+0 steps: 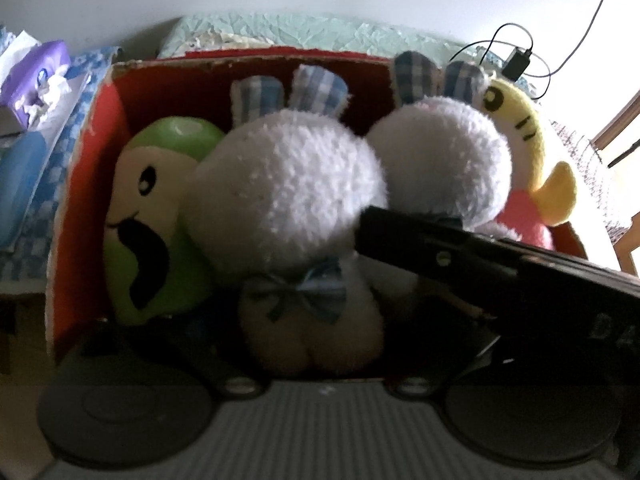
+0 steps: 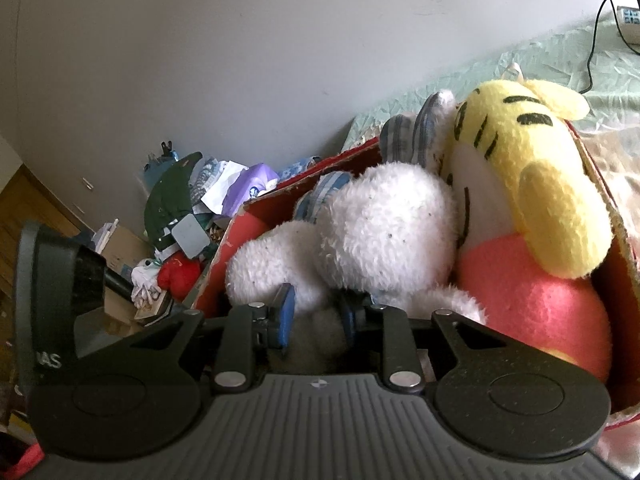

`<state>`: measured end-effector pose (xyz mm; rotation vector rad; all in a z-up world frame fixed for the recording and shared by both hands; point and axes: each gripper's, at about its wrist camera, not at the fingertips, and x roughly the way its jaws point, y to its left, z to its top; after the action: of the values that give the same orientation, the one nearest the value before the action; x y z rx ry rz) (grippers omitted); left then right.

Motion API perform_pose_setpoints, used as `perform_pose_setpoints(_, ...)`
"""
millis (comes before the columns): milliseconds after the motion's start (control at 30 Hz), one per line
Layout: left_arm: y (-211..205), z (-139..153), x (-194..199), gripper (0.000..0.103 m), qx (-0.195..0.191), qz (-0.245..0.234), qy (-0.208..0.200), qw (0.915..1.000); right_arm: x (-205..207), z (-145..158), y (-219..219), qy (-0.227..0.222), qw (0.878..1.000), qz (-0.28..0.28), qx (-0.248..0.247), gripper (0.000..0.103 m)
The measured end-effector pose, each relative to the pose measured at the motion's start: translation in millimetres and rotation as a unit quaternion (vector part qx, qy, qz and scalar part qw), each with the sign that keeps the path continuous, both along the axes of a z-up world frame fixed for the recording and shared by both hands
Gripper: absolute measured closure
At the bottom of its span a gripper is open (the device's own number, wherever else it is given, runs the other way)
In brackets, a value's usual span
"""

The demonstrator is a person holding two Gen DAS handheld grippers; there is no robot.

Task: Organize objects
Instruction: 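Lower the pink bunny plush into the box beside the white bunny, then open the right gripper to release the pink bunny and withdraw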

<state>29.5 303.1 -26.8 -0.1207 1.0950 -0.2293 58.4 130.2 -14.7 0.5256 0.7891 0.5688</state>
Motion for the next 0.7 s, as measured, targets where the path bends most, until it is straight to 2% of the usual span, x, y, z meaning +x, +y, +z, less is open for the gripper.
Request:
perform_pose_setpoints(233,-11,-7,4,0.000,0.028,-0.005,0.006,0.9996,1,-1,-1,0.005,1.000,0.001,0.012,0.074)
perform_pose_setpoints(467,-12,-12,10,0.000,0.015,-0.014,0.014,0.9997,2,-2,-2,0.010,1.000,0.003,0.023,0.069)
perform_pose_setpoints(700,-12,-14,13,0.000,0.005,-0.020,0.014,0.9997,3,-2,-2,0.006,0.999,0.011,0.031,0.056)
